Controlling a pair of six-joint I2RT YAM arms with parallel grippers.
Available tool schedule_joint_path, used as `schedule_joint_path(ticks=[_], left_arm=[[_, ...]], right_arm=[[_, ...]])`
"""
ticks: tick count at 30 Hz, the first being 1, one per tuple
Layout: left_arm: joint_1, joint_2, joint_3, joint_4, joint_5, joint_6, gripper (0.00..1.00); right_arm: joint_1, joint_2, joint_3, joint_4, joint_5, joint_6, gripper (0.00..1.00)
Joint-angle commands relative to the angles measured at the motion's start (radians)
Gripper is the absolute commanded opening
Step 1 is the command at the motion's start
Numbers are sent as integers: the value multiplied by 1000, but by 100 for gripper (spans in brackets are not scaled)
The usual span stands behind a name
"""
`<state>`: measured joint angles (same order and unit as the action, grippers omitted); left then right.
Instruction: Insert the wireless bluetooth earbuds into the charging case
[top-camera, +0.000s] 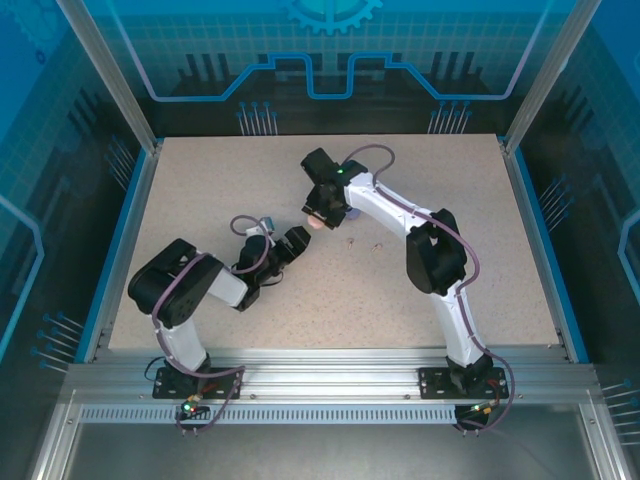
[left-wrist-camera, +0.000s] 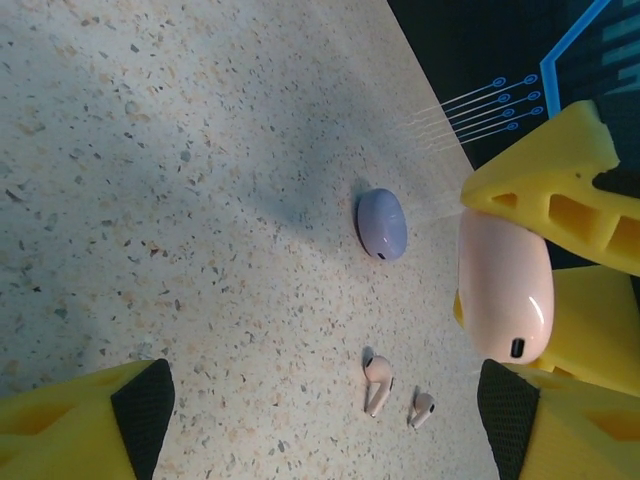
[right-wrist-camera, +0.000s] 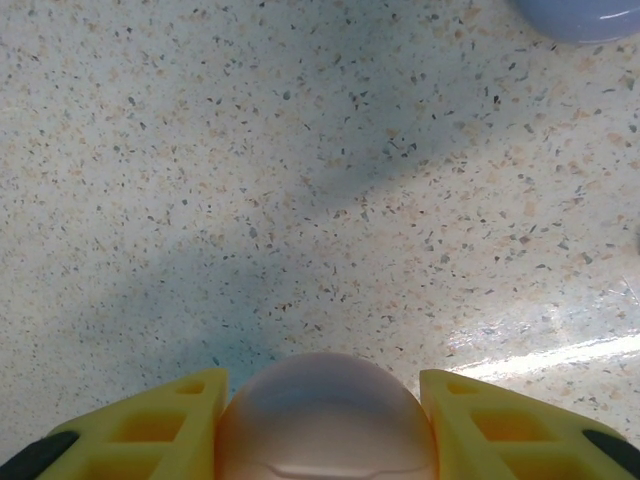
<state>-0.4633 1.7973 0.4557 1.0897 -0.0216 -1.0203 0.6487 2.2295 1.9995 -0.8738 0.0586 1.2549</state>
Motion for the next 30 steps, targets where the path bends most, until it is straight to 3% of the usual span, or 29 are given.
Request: schedule_joint_path(ticks=[1,12,20,30], left_arm=[[-11,29,39,77,-24,-24,81],[-25,63,107,81,-33,-41,78],[-25,106,155,76,-21,-60,61],[-29,122,182,72,-8,-59,56]], right_arm=[[-6,7,-26,9,-17,21,41],[-4,12,-31,24,-32,21,41],[-4,-1,-39,28,-37,11,40],[-3,-1,-48,42,-51,17,40]])
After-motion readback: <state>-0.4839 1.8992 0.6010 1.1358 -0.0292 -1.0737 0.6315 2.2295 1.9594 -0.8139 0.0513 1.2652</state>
